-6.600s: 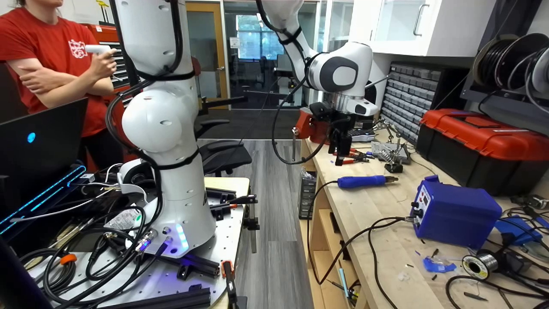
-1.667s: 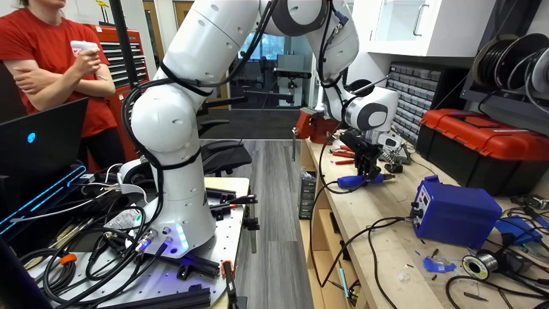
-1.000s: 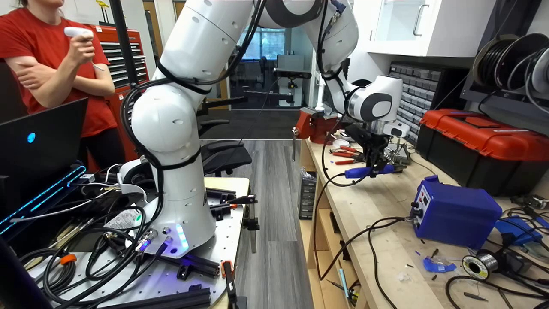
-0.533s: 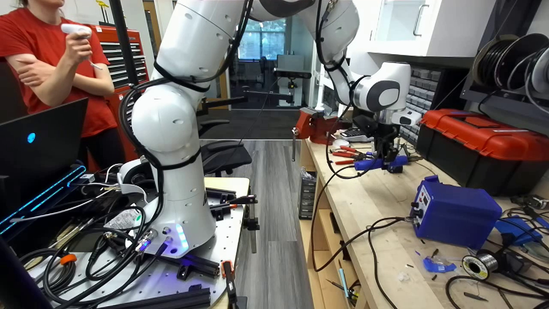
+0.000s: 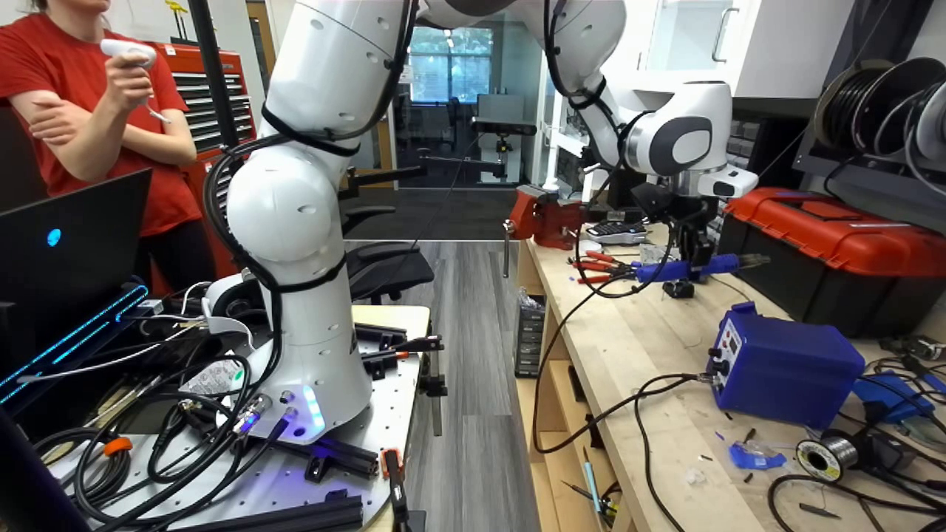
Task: Place the blue handle on the holder
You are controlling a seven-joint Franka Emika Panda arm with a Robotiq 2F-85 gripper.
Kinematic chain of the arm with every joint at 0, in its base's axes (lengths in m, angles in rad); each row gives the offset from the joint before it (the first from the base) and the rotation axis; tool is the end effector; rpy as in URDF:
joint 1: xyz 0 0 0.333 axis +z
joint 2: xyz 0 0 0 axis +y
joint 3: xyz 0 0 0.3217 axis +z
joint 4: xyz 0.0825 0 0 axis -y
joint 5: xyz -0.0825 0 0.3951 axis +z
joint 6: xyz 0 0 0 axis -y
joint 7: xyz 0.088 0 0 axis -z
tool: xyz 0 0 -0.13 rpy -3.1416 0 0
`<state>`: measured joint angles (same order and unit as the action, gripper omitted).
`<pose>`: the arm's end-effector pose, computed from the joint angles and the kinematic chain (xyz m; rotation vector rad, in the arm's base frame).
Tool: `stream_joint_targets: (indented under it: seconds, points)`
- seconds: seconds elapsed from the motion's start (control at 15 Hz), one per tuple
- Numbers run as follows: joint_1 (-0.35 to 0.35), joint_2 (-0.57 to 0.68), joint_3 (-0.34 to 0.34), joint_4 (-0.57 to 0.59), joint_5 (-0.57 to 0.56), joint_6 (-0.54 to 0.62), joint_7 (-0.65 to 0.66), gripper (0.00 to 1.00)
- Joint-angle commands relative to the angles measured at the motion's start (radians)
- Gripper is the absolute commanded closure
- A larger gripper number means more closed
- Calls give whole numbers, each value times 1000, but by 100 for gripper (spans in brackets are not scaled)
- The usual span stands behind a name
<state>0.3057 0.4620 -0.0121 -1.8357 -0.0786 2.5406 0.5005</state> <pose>0.6546 0.1984 0.2783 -3.0692 0.2238 -0.3804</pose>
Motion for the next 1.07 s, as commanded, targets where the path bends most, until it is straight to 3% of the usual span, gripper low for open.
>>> stream_joint_targets:
  seconds: [0.0, 1.0]
  points:
    - [7, -36, -35, -1, -20, 2, 71, 88]
    - [-24, -49, -100, -19, -24, 9, 154, 88]
